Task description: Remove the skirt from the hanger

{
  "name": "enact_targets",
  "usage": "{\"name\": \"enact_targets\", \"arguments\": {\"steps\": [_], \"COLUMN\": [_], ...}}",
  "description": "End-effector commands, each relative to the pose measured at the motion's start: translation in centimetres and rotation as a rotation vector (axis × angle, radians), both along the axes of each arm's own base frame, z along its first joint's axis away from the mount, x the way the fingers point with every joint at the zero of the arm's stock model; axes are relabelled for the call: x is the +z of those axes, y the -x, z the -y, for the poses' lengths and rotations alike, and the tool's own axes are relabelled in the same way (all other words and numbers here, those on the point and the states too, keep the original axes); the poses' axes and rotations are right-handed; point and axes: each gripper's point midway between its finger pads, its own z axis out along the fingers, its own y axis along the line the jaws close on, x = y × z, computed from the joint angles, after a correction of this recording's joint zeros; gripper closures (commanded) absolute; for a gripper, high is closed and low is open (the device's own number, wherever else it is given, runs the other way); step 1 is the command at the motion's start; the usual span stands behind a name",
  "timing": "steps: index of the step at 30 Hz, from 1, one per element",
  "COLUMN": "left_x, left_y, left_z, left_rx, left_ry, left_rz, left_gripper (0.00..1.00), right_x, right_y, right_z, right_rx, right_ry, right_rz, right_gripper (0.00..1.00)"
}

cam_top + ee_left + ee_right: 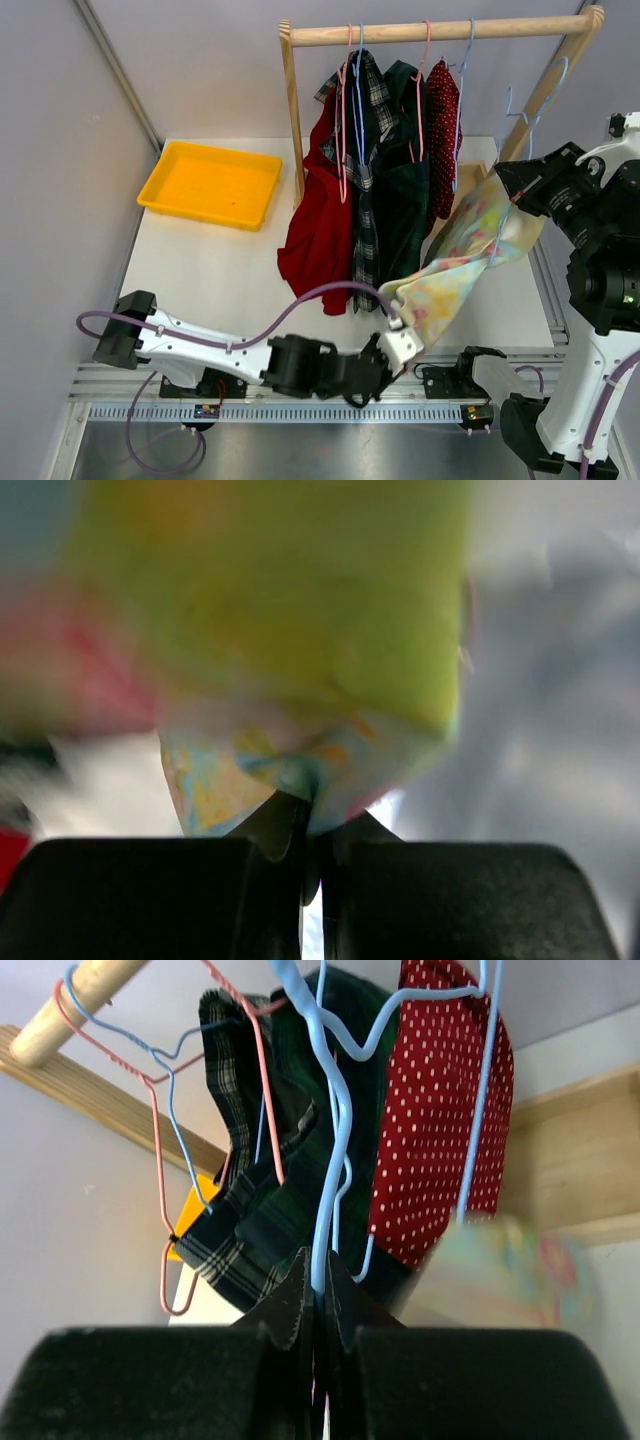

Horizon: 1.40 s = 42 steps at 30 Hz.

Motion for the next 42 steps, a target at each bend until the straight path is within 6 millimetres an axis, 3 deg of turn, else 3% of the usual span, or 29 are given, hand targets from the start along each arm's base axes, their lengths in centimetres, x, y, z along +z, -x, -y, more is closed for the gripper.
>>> {"name": "enact_targets", "arguments": {"steps": [1, 6, 10, 13, 17, 19, 23, 28, 32, 34, 35, 37, 38, 41, 42], "left_x": [-1.6, -1.9, -1.0, 0.6, 2.4, 3.8, 5.7, 7.8, 11.2, 13.1, 13.8, 15.2, 15.3, 17.2, 17.8], "left_y": [3.9, 6.4, 5.5, 3.9, 0.2, -1.3, -3.2, -5.1, -8.2, -9.0, -10.0, -10.8, -12.0, -14.5, -15.1], "left_z": [-3.5, -6.9, -9.4, -11.8, -16.1, -17.9, -20.0, -22.1, -25.3, -25.6, -26.5, -26.1, -26.9, -27.6, -27.8], "left_rx": [0.069, 0.138, 0.221, 0.291, 0.419, 0.464, 0.523, 0.609, 0.680, 0.701, 0.705, 0.721, 0.732, 0.776, 0.791], "left_ry": [-0.021, -0.067, -0.088, -0.071, -0.057, -0.048, -0.035, -0.012, 0.023, 0.087, 0.070, 0.111, 0.048, 0.038, 0.036], "left_rz": [-0.112, -0.133, -0.132, -0.115, -0.056, -0.025, 0.020, 0.063, 0.121, 0.104, 0.152, 0.145, 0.207, 0.259, 0.275], "left_gripper": [1.00, 1.00, 1.00, 1.00, 1.00, 1.00, 1.00, 1.00, 1.00, 1.00, 1.00, 1.00, 1.00, 1.00, 1.00], "right_x": [4.2, 3.1, 2.8, 3.1, 3.6, 3.2, 3.0, 1.0, -2.0, -2.8, -3.3, -4.0, -4.4, -5.2, -5.2], "right_y": [-1.5, -4.7, -7.7, -10.2, -13.5, -16.1, -18.2, -19.3, -18.7, -18.2, -17.5, -16.9, -16.1, -14.8, -14.4], "right_z": [1.7, 2.0, 2.3, 2.9, 3.5, 3.7, 3.7, 3.9, 4.3, 4.6, 4.6, 4.8, 4.8, 5.3, 5.4], "right_rx": [-0.070, -0.060, -0.051, -0.068, -0.080, -0.074, -0.064, -0.060, -0.080, -0.096, -0.100, -0.108, -0.114, -0.147, -0.156], "right_ry": [0.088, 0.089, 0.092, 0.096, 0.086, 0.073, 0.059, 0.068, 0.084, 0.096, 0.101, 0.115, 0.122, 0.138, 0.139], "right_rz": [0.157, 0.137, 0.117, 0.118, 0.130, 0.120, 0.118, 0.073, 0.004, -0.013, -0.023, -0.035, -0.041, -0.054, -0.055], "right_gripper": [1.00, 1.00, 1.00, 1.00, 1.00, 1.00, 1.00, 1.00, 1.00, 1.00, 0.86, 0.74, 0.57, 0.25, 0.01]}}
